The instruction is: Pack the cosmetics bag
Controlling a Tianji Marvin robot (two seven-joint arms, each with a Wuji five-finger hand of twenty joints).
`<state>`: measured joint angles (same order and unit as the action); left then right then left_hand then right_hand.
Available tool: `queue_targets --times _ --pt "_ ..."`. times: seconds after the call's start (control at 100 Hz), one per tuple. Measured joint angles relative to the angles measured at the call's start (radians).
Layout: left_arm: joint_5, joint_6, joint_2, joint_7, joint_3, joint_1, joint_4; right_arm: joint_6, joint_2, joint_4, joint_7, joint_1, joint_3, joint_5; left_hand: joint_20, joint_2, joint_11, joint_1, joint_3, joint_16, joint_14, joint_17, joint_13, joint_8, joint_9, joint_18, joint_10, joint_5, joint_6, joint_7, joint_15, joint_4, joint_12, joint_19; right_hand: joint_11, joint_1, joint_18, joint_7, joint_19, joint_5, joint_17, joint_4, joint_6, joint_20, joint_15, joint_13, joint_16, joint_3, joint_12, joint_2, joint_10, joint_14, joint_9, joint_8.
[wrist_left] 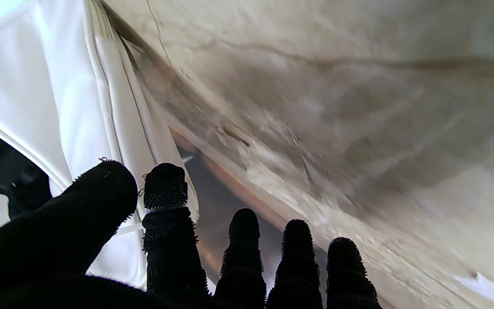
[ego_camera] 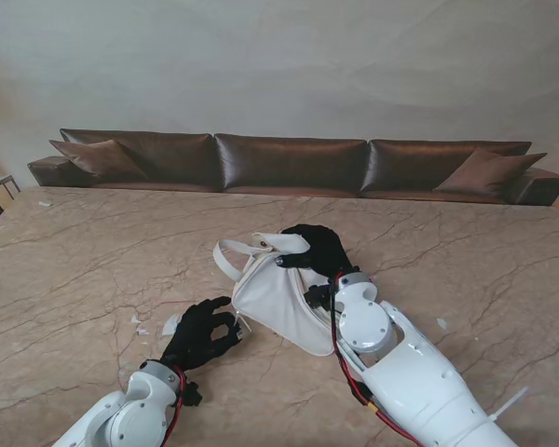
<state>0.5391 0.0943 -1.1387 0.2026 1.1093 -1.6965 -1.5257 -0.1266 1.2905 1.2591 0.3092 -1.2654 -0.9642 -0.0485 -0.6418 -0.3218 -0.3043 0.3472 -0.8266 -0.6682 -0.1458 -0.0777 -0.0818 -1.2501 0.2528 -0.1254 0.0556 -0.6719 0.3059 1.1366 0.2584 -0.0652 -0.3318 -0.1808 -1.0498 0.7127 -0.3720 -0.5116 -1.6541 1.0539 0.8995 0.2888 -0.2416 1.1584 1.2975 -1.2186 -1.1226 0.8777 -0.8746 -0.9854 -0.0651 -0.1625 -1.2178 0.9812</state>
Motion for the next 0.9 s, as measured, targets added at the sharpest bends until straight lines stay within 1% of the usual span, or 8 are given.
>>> queue_targets --times 0.25,0.33,0.46,0.51,0.6,0.71,0.78,0.9 --pt "-0.004 0.014 0.009 -0.022 -0.061 0.028 0.015 -0.002 0.011 -0.016 0.029 0.014 0.017 0.016 0.010 0.000 0.000 0.000 0.028 0.009 0.000 0.001 0.000 -0.001 0.000 0.000 -0.003 0.040 -0.082 0.024 0.000 0.000 0.000 0.012 -0.002 0.014 0.000 0.000 0.000 0.022 0.000 -0.003 0.000 0.001 0.002 0.000 -0.001 0.000 -0.001 -0.028 -0.001 -0.002 -0.001 0.000" --pt "0.004 0.007 0.011 -0.051 -0.058 0.028 0.012 -0.001 0.011 -0.016 0.024 0.014 0.014 0.016 0.016 -0.004 0.000 0.078 0.063 0.009 0.000 0.001 0.000 0.114 0.000 0.000 -0.005 0.129 -0.083 -0.048 -0.001 -0.013 0.000 0.012 -0.002 0.014 0.000 0.000 0.000 0.022 -0.001 -0.003 0.000 0.001 0.002 0.000 -0.001 0.000 -0.001 -0.028 -0.002 -0.003 -0.001 0.000" --pt "-0.045 -0.018 0.009 -0.070 -0.036 0.011 -0.001 0.003 0.000 0.007 -0.045 0.009 -0.009 0.007 -0.118 -0.031 0.000 0.090 0.068 0.020 0.000 -0.015 -0.015 0.397 0.000 0.011 -0.005 0.245 -0.125 -0.241 -0.010 -0.013 -0.001 -0.032 -0.002 0.014 0.000 0.000 0.000 0.022 -0.006 -0.011 0.000 0.001 0.002 0.000 -0.001 0.001 -0.001 -0.027 -0.002 -0.003 -0.001 0.005" --pt "-0.069 -0.024 0.007 -0.071 -0.025 0.000 -0.008 0.003 -0.009 0.022 -0.074 0.006 -0.016 -0.001 -0.165 0.017 0.000 0.050 0.051 0.023 0.000 -0.032 -0.030 0.486 0.000 0.017 -0.005 0.268 -0.153 -0.322 -0.013 -0.012 -0.001 -0.035 -0.002 0.014 0.000 0.000 0.000 0.022 -0.006 -0.013 0.000 0.001 0.002 0.000 -0.001 0.001 -0.001 -0.027 -0.002 -0.003 -0.001 0.011" --pt "-0.058 -0.025 0.004 -0.066 -0.011 -0.011 -0.013 0.004 -0.024 0.040 -0.097 0.004 -0.021 -0.017 -0.243 0.036 -0.001 0.031 0.045 0.039 0.000 -0.028 -0.054 0.592 0.000 0.012 -0.007 0.305 -0.167 -0.424 -0.024 -0.001 -0.001 -0.054 -0.002 0.014 0.000 0.000 0.000 0.022 -0.008 -0.013 -0.004 0.001 -0.001 0.000 0.001 0.001 -0.001 -0.027 -0.002 -0.003 -0.001 0.016" --pt "-0.041 -0.016 0.000 -0.020 -0.004 -0.017 -0.012 0.004 -0.036 0.055 -0.127 -0.003 -0.033 -0.028 -0.317 0.035 -0.001 0.030 0.022 0.048 0.000 -0.028 -0.080 0.648 0.001 -0.035 -0.013 0.312 -0.169 -0.436 -0.025 -0.001 -0.001 -0.099 -0.002 0.014 0.000 0.000 0.000 0.020 -0.008 -0.013 -0.016 0.001 -0.010 0.000 0.003 0.001 -0.001 -0.026 -0.002 -0.003 -0.001 0.024" --pt "-0.043 -0.006 -0.005 -0.002 0.005 -0.021 -0.012 0.007 -0.044 0.068 -0.151 -0.008 -0.042 -0.043 -0.312 0.034 -0.001 0.021 0.008 0.070 0.000 -0.020 -0.117 0.666 0.012 -0.032 -0.013 0.312 -0.169 -0.437 -0.030 -0.001 -0.001 -0.107 -0.002 0.014 0.000 0.000 0.000 0.020 -0.008 -0.013 -0.026 0.002 -0.011 0.001 0.006 0.001 -0.001 -0.025 -0.002 -0.003 -0.001 0.026" --pt "-0.050 0.000 -0.010 -0.002 0.019 -0.026 -0.013 0.009 -0.058 0.088 -0.181 -0.016 -0.055 -0.076 -0.163 0.034 -0.004 0.021 0.000 0.162 -0.002 -0.007 -0.155 0.724 0.028 -0.020 -0.014 0.322 -0.169 -0.472 -0.069 -0.001 -0.005 -0.035 -0.002 0.014 0.000 0.000 0.000 0.019 -0.008 -0.013 -0.038 0.011 -0.024 0.001 0.007 0.001 -0.001 -0.024 -0.002 -0.003 -0.001 0.030"
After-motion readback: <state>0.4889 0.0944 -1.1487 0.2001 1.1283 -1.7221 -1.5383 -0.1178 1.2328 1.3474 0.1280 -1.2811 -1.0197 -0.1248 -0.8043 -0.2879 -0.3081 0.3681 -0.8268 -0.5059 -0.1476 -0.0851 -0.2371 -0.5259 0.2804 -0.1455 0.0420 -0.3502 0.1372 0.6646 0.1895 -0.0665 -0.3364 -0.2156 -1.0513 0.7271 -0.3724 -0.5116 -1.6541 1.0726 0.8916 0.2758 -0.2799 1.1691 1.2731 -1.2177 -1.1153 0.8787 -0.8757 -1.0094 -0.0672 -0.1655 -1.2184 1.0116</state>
